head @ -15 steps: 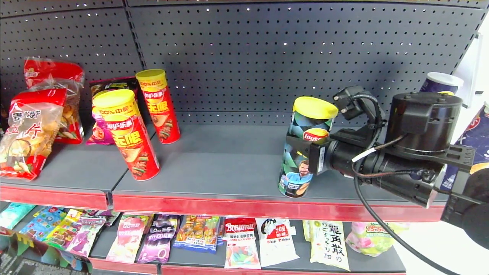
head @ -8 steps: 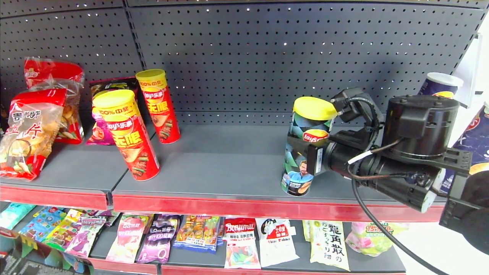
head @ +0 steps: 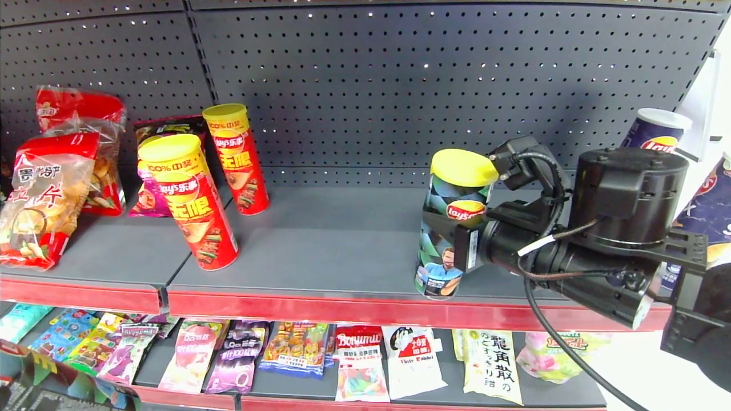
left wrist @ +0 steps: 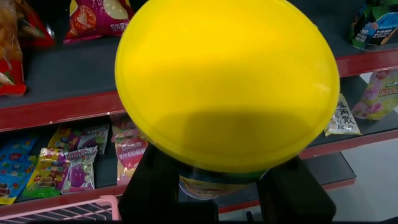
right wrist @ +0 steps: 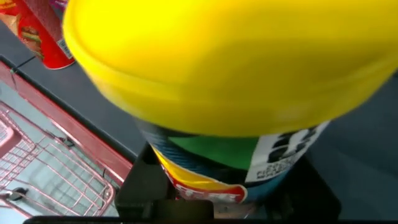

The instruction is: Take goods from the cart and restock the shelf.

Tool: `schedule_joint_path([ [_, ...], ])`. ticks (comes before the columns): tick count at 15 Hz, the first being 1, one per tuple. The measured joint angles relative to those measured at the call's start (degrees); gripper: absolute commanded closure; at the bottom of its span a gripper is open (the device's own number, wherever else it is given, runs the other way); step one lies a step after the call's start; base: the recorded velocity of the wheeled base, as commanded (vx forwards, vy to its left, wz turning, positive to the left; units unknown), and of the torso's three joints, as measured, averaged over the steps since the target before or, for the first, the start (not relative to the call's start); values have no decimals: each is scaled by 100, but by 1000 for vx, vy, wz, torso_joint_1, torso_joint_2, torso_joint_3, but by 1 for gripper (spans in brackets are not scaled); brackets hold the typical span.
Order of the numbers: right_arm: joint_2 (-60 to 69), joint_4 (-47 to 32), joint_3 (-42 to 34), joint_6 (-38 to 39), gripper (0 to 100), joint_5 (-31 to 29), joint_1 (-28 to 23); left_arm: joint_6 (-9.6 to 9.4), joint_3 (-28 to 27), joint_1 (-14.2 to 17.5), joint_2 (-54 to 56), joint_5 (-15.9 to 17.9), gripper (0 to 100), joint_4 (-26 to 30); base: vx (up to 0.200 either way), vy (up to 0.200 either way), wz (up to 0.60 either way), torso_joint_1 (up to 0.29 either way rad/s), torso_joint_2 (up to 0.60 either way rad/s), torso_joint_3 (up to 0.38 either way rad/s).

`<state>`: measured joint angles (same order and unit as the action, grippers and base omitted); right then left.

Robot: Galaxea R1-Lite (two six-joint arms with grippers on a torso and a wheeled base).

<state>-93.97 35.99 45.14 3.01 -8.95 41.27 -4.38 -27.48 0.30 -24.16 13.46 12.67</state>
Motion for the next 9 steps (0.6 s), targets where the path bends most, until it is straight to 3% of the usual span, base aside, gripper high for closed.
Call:
schedule_joint_path([
  [3,0,-5,-49,-4,100,-2,46,-2,0,2,0,0,100,0,0,0,0,0,0,0],
  [4,-7,-5,-41,-6,0,-2,46,2,0,2,5,0,100,0,0,0,0,0,0,0],
  [9,28,-55,-83,10,0,2,21,0,0,0,21,0,100,0,0,0,0,0,0,0],
])
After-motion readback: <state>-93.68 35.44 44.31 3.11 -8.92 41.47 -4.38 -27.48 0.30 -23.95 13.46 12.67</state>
